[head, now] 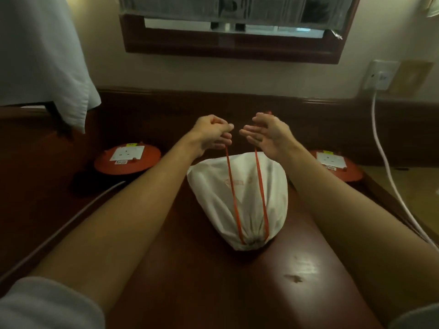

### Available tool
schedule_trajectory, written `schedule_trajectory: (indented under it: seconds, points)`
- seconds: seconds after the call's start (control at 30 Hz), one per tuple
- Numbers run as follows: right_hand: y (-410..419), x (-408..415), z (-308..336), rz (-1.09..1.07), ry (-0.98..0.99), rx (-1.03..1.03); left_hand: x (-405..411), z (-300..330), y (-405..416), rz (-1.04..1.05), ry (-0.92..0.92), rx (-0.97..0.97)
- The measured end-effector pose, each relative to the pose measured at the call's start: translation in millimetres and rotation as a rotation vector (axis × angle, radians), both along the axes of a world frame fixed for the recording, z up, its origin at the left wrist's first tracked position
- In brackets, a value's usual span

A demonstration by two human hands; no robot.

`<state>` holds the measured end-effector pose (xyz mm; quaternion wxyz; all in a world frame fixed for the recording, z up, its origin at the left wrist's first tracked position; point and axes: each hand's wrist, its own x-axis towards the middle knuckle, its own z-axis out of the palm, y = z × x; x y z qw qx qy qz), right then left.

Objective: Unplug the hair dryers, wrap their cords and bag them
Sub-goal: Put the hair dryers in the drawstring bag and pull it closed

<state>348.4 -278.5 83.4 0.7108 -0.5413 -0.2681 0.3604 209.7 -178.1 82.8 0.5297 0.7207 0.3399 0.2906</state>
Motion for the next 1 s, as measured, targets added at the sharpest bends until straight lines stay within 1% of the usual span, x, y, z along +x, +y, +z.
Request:
schedule_trajectory:
  seconds: [0.1,0.17,0.2,0.23,0.27,0.3,0.33,0.37,0.4,0.43,0.5,0.57,0.67,0.8,0.87,0.9,0.93,1.0]
  points:
    - [16.4,7.8,-20.1,-0.031,-0.17,-0.081,10.9,-22.2,4.8,0.006,0.017,0.013]
    - [16.2,8.6,-33.6,-0.024,-0.292,-0.114,11.9,-34.7,5.3,-0.015,0.033,0.054]
    - [14.1,7.2,-38.6,-0.025,-0.398,-0.145,10.8,-40.7,3.4,-0.029,0.045,0.1]
    - [12.0,5.9,-43.4,-0.032,-0.557,-0.194,9.1,-46.1,0.3,-0.039,0.066,0.179]
    - [9.4,4.6,-48.8,-0.039,-0.759,-0.264,6.9,-51.2,-3.9,-0.039,0.12,0.296]
    - [6.8,3.8,-56.2,-0.044,-0.977,-0.351,4.7,-57.3,-9.0,-0.027,0.22,0.442]
    - [4.5,3.8,-65.7,-0.044,-1.191,-0.451,2.9,-64.5,-14.7,0.001,0.357,0.591]
    - [2.5,4.6,-76.7,-0.03,-1.375,-0.549,1.9,-73.2,-19.8,0.039,0.497,0.698]
    - [0.8,6.3,-88.1,0.003,-1.509,-0.632,1.7,-82.8,-23.0,0.065,0.619,0.737]
    - [-0.4,9.0,-99.1,0.04,-1.581,-0.694,1.1,-92.9,-25.4,0.077,0.714,0.733]
    - [-2.2,15.3,-115.4,0.082,-1.561,-0.74,0.3,-113.5,-27.3,0.082,0.796,0.725]
    - [-2.2,19.3,-122.4,0.066,-1.491,-0.733,1.4,-124.8,-24.4,0.087,0.769,0.753]
    - [0.8,18.4,-124.7,0.046,-1.443,-0.753,6.6,-127.5,-14.2,0.08,0.727,0.794]
    - [7.1,19.8,-123.7,0.041,-1.398,-0.759,13.0,-127.5,-3.7,0.065,0.743,0.834]
    - [7.8,22.9,-119.2,0.054,-1.328,-0.72,16.0,-124.0,0.1,0.051,0.731,0.827]
    - [4.5,22.6,-114.3,0.052,-1.243,-0.669,16.7,-119.6,2.4,0.034,0.708,0.799]
    - [-1.9,21.2,-107.3,0.028,-1.099,-0.58,16.1,-113.2,4.5,0.013,0.674,0.747]
    - [-21.2,16.9,-93.8,-0.088,-0.773,-0.327,9.9,-97.2,6.9,-0.016,0.571,0.606]
